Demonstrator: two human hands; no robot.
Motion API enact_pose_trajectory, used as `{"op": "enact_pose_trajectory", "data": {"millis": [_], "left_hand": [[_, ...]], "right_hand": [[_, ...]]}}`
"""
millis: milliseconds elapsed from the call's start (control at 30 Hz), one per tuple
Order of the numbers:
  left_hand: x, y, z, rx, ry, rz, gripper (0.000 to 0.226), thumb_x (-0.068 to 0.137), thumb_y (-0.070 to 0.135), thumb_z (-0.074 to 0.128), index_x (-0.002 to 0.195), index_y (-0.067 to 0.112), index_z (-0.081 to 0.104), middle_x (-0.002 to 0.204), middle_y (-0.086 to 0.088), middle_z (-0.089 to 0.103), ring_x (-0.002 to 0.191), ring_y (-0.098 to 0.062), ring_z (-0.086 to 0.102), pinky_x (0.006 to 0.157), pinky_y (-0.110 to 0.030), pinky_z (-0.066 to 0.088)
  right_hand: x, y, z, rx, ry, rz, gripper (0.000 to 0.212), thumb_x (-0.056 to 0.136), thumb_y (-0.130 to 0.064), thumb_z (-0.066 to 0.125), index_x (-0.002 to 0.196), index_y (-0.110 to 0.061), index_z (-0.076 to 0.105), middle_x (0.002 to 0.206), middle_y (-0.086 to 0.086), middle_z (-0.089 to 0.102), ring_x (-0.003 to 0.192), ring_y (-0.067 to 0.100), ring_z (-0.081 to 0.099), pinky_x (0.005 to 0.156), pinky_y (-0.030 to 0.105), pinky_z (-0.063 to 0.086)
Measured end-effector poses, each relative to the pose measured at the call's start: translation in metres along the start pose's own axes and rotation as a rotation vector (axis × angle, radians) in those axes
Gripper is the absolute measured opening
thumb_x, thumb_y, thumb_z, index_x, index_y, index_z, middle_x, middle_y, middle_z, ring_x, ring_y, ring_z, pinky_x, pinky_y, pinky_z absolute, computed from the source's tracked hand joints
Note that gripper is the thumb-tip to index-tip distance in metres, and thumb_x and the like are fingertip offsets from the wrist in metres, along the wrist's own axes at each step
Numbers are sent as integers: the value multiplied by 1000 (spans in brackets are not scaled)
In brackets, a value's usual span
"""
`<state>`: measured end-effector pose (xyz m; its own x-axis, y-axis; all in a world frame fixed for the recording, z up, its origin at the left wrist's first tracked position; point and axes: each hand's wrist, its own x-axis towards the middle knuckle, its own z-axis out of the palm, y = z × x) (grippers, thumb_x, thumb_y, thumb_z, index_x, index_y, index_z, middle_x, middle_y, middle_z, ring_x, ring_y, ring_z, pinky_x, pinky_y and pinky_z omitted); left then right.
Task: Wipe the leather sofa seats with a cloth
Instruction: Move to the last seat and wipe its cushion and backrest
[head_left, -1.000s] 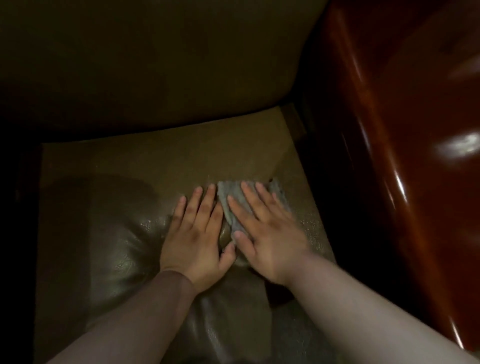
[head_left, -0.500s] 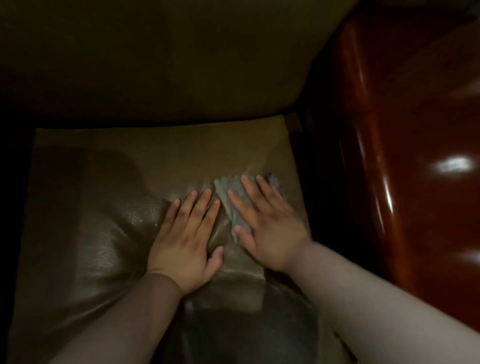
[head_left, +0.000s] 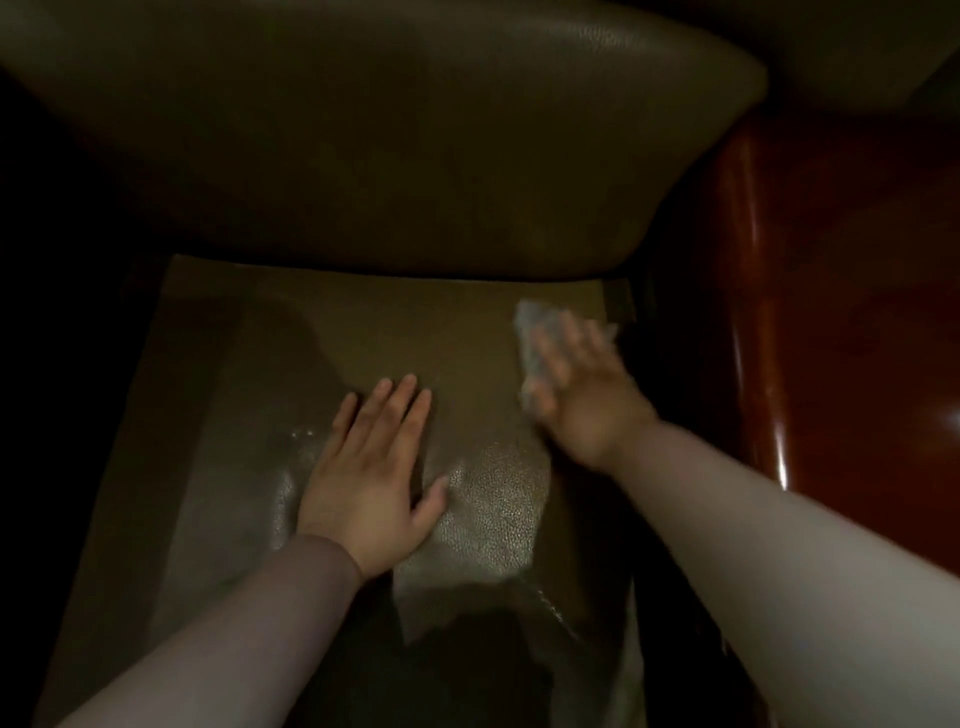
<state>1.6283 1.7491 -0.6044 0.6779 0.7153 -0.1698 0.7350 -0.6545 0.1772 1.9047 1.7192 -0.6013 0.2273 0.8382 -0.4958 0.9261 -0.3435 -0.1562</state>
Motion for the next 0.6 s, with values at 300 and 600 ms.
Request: {"op": "enact_pose_trajectory", "data": {"millis": [300, 600], "left_hand": [[34, -10, 13, 34, 45, -233, 84, 96, 64, 35, 166, 20, 26, 173, -16, 20, 160, -39, 14, 128, -59, 11], [38, -12, 19, 11, 59, -255, 85, 93, 63, 36, 166, 21, 28, 173, -14, 21, 160, -38, 14, 129, -58, 10]], "right_hand": [[9, -53, 11, 79, 87, -77, 72, 101, -60, 15, 165, -35, -8, 172, -3, -17, 158, 22, -20, 128, 44, -9], [43, -30, -8, 41, 136, 217, 73, 103, -57, 7, 166, -22, -3, 174, 11, -7, 159, 33, -7, 129, 49, 2]]}}
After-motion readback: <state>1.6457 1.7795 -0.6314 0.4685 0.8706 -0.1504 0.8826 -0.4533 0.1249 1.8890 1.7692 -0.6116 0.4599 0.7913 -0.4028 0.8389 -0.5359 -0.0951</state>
